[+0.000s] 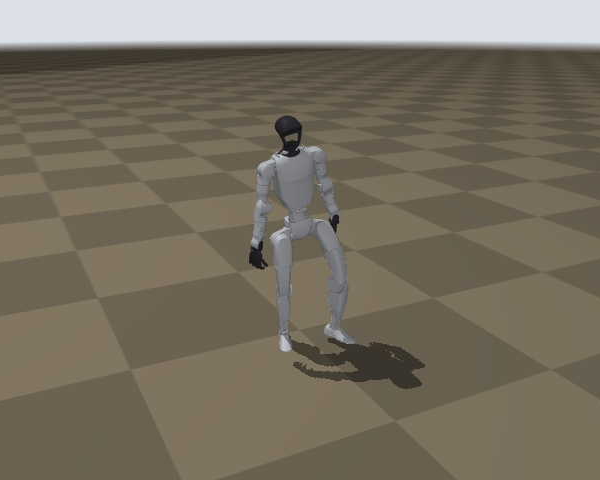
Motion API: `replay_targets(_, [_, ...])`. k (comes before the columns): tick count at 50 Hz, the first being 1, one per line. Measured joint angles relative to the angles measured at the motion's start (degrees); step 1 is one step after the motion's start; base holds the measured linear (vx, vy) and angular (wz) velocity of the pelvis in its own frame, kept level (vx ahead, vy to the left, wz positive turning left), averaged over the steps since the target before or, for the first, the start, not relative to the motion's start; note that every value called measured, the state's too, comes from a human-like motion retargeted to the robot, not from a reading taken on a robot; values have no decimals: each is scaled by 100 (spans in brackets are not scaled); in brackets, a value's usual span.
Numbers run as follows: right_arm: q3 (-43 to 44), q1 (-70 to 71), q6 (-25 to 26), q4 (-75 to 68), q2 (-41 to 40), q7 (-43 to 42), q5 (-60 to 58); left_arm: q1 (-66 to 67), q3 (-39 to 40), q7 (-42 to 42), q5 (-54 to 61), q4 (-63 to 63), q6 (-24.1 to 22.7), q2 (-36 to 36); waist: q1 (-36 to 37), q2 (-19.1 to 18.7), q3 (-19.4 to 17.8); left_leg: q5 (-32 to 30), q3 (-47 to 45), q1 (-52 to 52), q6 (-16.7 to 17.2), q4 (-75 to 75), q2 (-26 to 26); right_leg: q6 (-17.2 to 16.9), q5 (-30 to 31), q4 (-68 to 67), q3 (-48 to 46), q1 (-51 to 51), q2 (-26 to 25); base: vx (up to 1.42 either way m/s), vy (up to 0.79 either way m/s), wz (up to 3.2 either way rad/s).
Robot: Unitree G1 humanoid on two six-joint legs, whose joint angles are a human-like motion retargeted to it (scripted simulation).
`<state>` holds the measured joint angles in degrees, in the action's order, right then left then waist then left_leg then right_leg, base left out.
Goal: In place motions
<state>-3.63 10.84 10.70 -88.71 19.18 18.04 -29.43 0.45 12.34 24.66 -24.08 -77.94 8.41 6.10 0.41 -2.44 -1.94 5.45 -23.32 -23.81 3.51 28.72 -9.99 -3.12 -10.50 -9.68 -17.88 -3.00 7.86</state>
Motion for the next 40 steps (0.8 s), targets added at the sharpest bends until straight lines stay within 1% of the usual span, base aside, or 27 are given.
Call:
replay_targets(3, [97,130,-46,178,-66,5,302,192,95,-277,83,-228,-31,-34,237,-109,-51,-268,-218,-15,193,-926,6,-31,-86,24,87,248,-165,43,15,-56])
replay_targets(5, [156,190,-93,262,-167,55,562,301,269,-308,233,-520,-31,-75,358,-160,-116,-303,-186,-23,366,-1491,16,-55,-150,28,140,469,-263,48,15,-50])
replay_targets(8, [169,190,-205,339,-349,223,933,437,705,-166,476,-1126,10,-120,401,-143,-118,-250,-213,-85,378,-2061,6,-110,-232,30,95,799,-279,50,14,-15])
replay_targets(10, [152,114,-279,384,-464,368,1052,521,1060,-89,639,-1558,120,-132,393,-96,-41,-158,-564,-32,349,-2308,-49,-141,-252,32,14,997,-249,62,24,3])
replay_targets(12, [134,-29,-357,434,-574,509,979,621,1388,-46,857,-1922,250,-122,409,-44,121,-64,-1249,180,488,-2365,-181,-165,-221,-16,-50,1129,-210,62,26,8])
replay_targets(13, [142,-110,-401,447,-624,562,890,728,1521,-27,981,-1940,370,-139,377,-24,224,-9,-1497,302,493,-2336,-213,-180,-182,-58,-104,1182,-204,73,37,16])
replay_targets(14, [135,-209,-437,435,-665,568,783,850,1651,-23,1103,-1947,488,-161,380,24,335,-27,-1636,423,345,-2309,-137,-197,-92,-121,-122,1237,-151,79,40,9])
replay_targets(15, [120,-317,-471,412,-702,552,669,980,1779,-25,1225,-1947,605,-186,400,86,449,-82,-1721,542,122,-2285,-6,-216,24,-195,-121,1292,-76,83,39,-10])
replay_targets(17, [102,-560,-473,207,-737,295,371,1232,1995,10,1440,-1947,806,-228,364,5,739,-639,-1489,696,11,-2445,39,-152,426,-506,-129,1400,-88,98,49,16])
replay_targets(18, [99,-687,-432,56,-741,109,256,1326,2076,59,1523,-1947,907,-251,238,-63,958,-618,-1218,602,-66,-2354,33,-80,714,-720,-232,1387,-82,105,51,74])
replay_targets(20, [-46,-893,-320,-334,-808,-265,237,1413,2313,175,1658,-1947,1097,-232,-81,-154,1205,-445,-826,700,78,-2252,-49,266,1365,-1546,-328,1227,-38,87,31,94])
replay_targets(22, [-70,-917,-255,-711,-821,-375,486,1163,2387,245,1735,-1947,1061,-103,-220,-264,996,-252,-745,1102,33,-2325,-38,639,1812,-2854,-300,895,30,56,20,106])
replay_targets(23, [-18,-900,-229,-830,-790,-310,600,950,2302,282,1792,-1947,982,-28,-268,-353,862,-153,-563,1237,7,-2333,-30,837,1820,-3438,-321,699,-31,42,20,115])
replay_targets(24, [36,-915,-181,-869,-766,-197,666,722,2189,297,1844,-1947,914,42,-252,-389,770,-79,-462,1364,0,-2357,-15,915,1622,-3977,-318,445,-7,40,19,99])
replay_targets(25, [92,-945,-124,-869,-746,-60,709,485,2061,302,1893,-1947,852,110,-202,-399,698,-16,-401,1489,3,-2388,6,935,1320,-4493,-302,161,60,48,16,81])
replay_targets(26, [127,-998,-82,-869,-746,36,702,275,1912,289,1920,-1947,816,170,-205,-403,668,8,-311,1581,-21,-2434,49,864,1178,-4751,-230,-78,5,53,13,88])
replay_targets(28, [166,-1082,-65,-869,-762,148,704,-148,1607,266,1928,-1947,760,304,-309,-416,623,65,-34,1711,-82,-2494,140,721,1004,-4919,-142,-510,-291,54,9,130])
replay_targets(30, [140,-1131,-130,-806,-782,163,740,-596,1300,262,1855,-1942,717,418,-459,-402,548,137,289,1814,-125,-2506,247,574,884,-4591,-154,-859,-621,46,5,150])
replay_targets(32, [84,-1127,-197,-695,-799,154,711,-999,989,306,1730,-1804,683,442,-550,-347,440,215,526,1935,-176,-2522,387,493,903,-3873,-181,-1148,-760,38,1,140])
replay_targets(37, [-82,-939,-293,-332,-859,116,464,-1776,323,327,1389,-1288,484,365,-932,59,182,530,1151,2368,-323,-2593,1062,453,1278,-1193,-188,-1617,-677,47,-8,139])
replay_targets(40, [-202,-828,-380,-66,-890,-120,399,-1951,21,120,1237,-1008,206,244,-1132,243,31,804,1493,2773,-317,-2598,1338,255,1080,157,-134,-1849,-546,67,-15,108])
